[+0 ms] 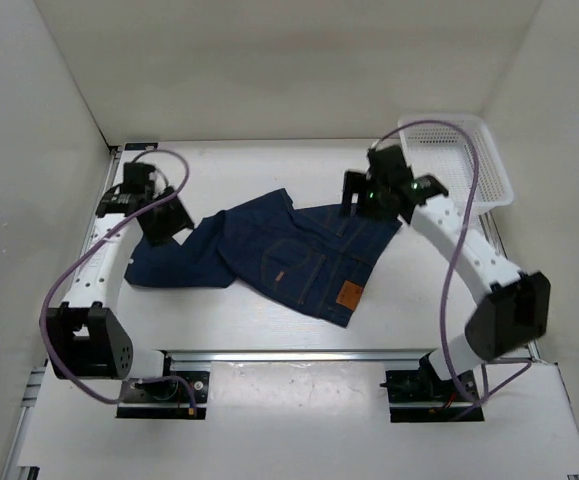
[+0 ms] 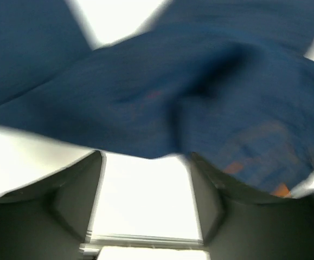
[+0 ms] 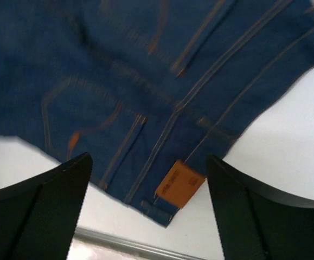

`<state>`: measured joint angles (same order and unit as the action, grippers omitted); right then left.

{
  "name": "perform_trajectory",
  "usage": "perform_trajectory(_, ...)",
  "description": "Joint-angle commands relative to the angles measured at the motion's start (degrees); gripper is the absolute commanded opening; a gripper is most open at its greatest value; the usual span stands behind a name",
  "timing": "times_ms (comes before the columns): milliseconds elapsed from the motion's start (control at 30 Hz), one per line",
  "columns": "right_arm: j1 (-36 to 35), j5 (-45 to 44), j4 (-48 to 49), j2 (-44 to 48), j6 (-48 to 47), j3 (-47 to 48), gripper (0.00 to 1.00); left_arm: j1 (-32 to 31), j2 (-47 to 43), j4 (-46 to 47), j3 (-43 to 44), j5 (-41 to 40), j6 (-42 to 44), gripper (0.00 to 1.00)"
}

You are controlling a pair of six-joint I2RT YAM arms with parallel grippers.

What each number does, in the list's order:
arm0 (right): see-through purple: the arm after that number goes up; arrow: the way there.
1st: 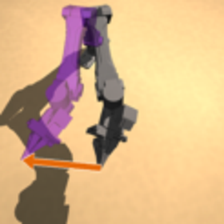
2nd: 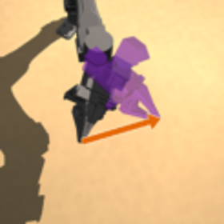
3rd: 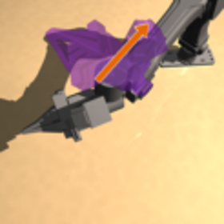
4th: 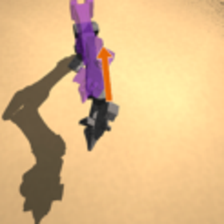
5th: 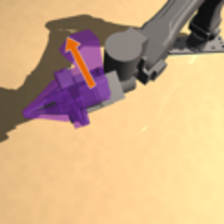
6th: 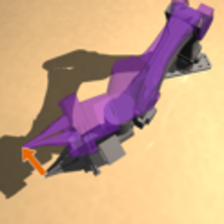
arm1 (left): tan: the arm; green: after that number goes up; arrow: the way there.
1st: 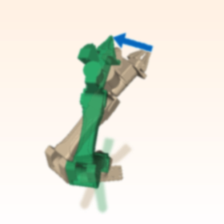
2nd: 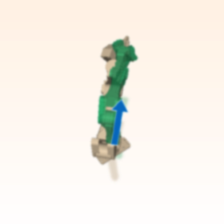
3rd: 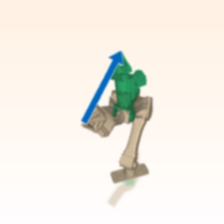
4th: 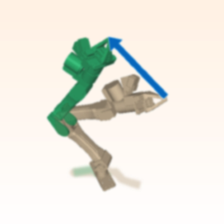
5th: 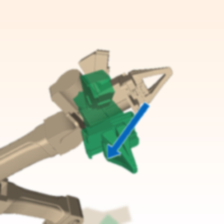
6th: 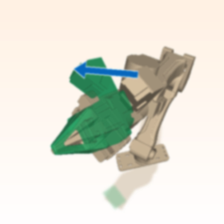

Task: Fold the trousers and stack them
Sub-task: Flatten the trousers out

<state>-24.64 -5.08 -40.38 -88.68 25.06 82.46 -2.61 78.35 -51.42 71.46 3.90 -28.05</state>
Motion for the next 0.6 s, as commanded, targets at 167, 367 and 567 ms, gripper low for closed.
perform_trajectory(167, -27.10, -3.17, -1.19, 7.39, 10.06, -22.24, 0.96, 7.26, 6.81, 3.69, -6.32, 0.68, -6.65, 0.97)
perform_trajectory(367, -35.47, -8.36, 1.35, 2.83, 17.74, -27.35, 0.93, 12.63, 11.47, 10.63, -13.54, 2.51, -9.12, 0.99)
perform_trajectory(567, -34.25, -14.77, 2.59, -10.45, 16.34, -20.41, 0.80, 12.63, 20.61, 11.96, -10.48, 1.99, -10.35, 0.90)
